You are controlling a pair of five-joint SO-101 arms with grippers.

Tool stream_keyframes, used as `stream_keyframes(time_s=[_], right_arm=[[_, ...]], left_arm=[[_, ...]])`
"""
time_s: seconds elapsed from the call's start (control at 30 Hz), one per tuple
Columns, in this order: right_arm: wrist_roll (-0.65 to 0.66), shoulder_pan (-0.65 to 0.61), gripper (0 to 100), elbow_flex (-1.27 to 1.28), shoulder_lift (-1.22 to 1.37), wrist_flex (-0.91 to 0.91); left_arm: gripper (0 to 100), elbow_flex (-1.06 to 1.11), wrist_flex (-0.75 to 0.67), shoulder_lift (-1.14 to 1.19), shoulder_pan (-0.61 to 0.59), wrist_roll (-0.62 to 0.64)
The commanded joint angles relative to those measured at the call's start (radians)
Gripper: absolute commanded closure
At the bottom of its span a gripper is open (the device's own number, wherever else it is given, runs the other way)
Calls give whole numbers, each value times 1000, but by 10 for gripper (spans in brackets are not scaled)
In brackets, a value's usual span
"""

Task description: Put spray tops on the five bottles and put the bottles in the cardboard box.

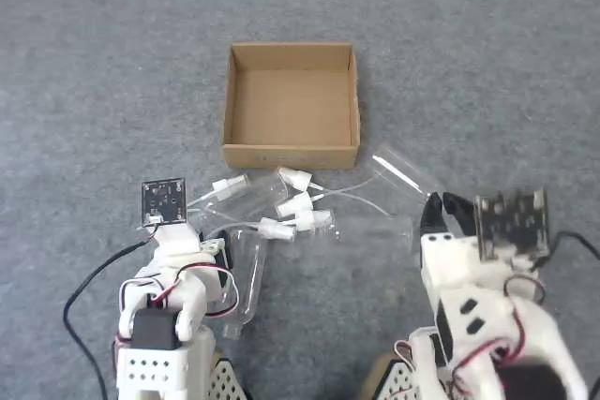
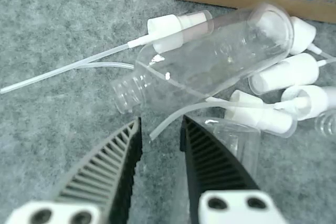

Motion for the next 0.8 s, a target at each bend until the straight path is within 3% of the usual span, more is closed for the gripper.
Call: stream_keyframes(time_s=[0.0,0.5,0.77], right_arm=[[15,4,987,-144,166,38],[38,10,838,-299,547,208],[446,12,832,-295,671,208]], left_arm=[[888,-8,5,-12,-2,6],[888,-8,5,-12,-2,6],[888,-8,5,-12,-2,6]])
